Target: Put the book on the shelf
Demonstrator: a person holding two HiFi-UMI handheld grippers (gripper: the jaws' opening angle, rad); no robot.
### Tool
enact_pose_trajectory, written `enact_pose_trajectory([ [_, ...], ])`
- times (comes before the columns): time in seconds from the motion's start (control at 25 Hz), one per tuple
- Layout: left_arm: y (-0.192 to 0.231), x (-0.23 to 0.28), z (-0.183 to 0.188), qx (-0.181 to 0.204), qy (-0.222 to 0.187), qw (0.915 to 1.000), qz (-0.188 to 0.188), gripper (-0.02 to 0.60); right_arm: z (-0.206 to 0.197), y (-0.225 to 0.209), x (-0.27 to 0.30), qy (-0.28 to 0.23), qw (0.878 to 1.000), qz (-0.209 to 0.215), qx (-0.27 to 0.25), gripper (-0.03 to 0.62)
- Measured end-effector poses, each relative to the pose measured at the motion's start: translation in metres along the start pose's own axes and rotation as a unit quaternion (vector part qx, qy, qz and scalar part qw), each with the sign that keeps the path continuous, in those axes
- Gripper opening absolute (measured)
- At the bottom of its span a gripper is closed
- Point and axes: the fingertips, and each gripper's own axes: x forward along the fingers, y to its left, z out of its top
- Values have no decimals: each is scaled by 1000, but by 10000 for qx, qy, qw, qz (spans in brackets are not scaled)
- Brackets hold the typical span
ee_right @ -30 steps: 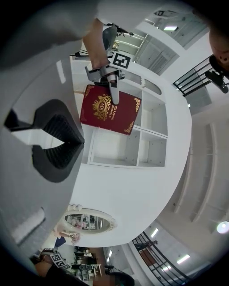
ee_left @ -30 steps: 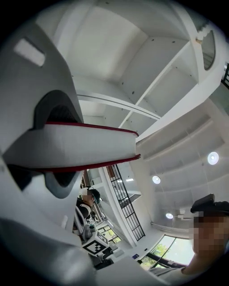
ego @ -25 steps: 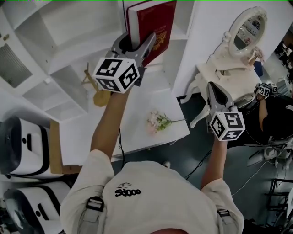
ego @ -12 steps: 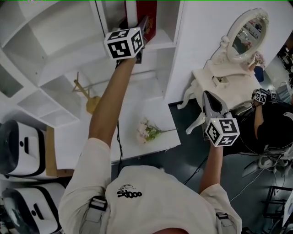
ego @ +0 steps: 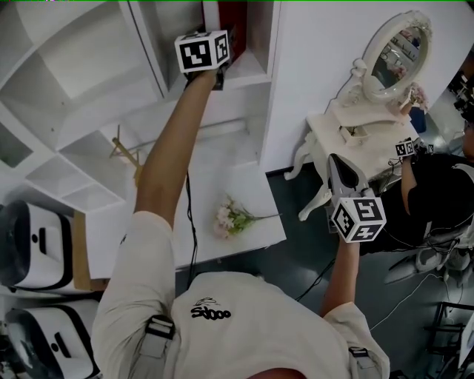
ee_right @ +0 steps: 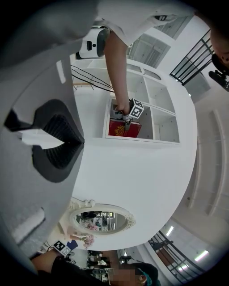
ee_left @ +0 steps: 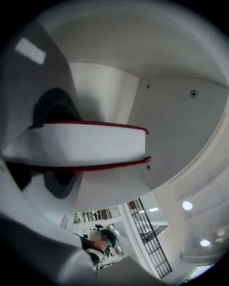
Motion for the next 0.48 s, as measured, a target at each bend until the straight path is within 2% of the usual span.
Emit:
enact_pose_trajectory([
  [0.12, -2, 4, 0, -18, 19, 10000, -61, 232, -1, -3, -1, -18, 10000, 18, 19, 2],
  [0.24, -1, -8, 2, 59, -80, 9999, -55, 306, -2, -3, -2, 3, 10000, 31, 33, 2],
  [0.36, 6, -34, 5, -2, -252, 9997, -2, 331, -2, 1, 0, -1, 10000, 38, 44, 2],
  [0.48, 3, -78, 10, -62, -495, 9987, -100, 325, 0, 7, 5, -27, 10000, 31, 17, 2],
])
